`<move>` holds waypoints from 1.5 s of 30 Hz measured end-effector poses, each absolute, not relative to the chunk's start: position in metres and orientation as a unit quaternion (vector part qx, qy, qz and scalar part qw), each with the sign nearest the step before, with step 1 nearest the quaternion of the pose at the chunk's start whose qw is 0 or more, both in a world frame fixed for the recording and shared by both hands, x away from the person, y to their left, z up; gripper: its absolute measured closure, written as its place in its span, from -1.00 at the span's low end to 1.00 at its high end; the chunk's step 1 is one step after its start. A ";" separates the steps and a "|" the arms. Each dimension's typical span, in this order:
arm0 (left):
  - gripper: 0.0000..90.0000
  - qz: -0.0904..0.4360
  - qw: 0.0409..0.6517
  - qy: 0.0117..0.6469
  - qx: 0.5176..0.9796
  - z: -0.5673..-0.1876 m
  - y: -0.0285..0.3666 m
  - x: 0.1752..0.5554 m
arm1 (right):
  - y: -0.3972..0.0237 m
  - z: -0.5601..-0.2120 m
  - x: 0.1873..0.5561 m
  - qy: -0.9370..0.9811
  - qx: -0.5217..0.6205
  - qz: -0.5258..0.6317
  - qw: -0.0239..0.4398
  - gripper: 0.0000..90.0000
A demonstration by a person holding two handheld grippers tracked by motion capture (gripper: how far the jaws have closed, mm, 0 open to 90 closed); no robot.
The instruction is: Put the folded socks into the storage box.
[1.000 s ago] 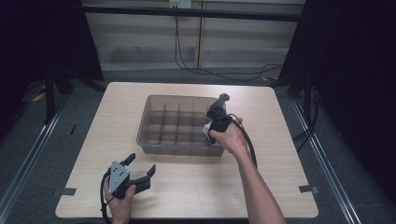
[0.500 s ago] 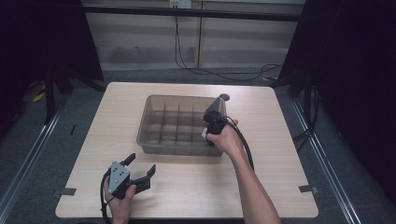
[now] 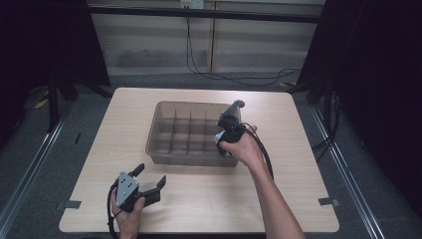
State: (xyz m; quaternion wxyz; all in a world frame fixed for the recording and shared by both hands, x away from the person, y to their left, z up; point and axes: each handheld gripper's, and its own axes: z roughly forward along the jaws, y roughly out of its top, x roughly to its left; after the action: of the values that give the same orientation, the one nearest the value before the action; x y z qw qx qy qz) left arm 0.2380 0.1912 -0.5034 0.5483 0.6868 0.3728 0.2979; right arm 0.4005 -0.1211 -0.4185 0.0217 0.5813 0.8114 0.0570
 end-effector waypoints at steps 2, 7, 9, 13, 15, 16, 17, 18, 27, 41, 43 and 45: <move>-0.63 0.297 0.547 0.370 0.690 -0.503 0.192 0.238 | -0.122 -0.416 0.400 0.811 0.581 0.068 0.020 -0.10; -0.63 0.299 0.546 0.371 0.689 -0.503 0.192 0.238 | -0.127 -0.407 0.397 0.808 0.581 0.096 0.020 -0.22; -0.63 0.298 0.546 0.369 0.690 -0.503 0.192 0.238 | -0.130 -0.403 0.396 0.805 0.583 0.107 0.019 -0.27; -0.63 0.299 0.548 0.369 0.689 -0.503 0.192 0.238 | -0.133 -0.391 0.395 0.802 0.583 0.126 0.029 -0.32; -0.63 0.298 0.547 0.371 0.689 -0.503 0.191 0.238 | -0.135 -0.381 0.395 0.800 0.581 0.145 0.030 -0.30; -0.63 0.298 0.547 0.371 0.689 -0.503 0.191 0.238 | -0.135 -0.377 0.395 0.799 0.582 0.148 0.031 -0.24; -0.63 0.298 0.547 0.371 0.689 -0.503 0.191 0.238 | -0.135 -0.377 0.395 0.799 0.582 0.148 0.031 -0.24; -0.63 0.299 0.547 0.370 0.689 -0.503 0.191 0.238 | -0.136 -0.374 0.395 0.799 0.582 0.146 0.035 -0.16; -0.63 0.296 0.552 0.371 0.686 -0.504 0.191 0.238 | -0.121 -0.389 0.406 0.808 0.580 0.098 0.029 0.20; -0.63 0.296 0.551 0.371 0.686 -0.504 0.191 0.237 | -0.120 -0.415 0.409 0.811 0.582 0.049 0.021 0.81; -0.63 0.296 0.551 0.371 0.687 -0.504 0.191 0.237 | -0.120 -0.418 0.409 0.812 0.582 0.042 0.021 0.81; -0.63 0.297 0.550 0.370 0.687 -0.503 0.192 0.238 | -0.120 -0.421 0.410 0.811 0.584 0.035 0.015 0.82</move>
State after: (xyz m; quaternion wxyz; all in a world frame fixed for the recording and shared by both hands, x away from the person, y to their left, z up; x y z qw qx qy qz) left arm 0.2376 0.1918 -0.5034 0.5501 0.6874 0.3695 0.2970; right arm 0.4103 -0.1199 -0.4214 0.0149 0.5841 0.8108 0.0349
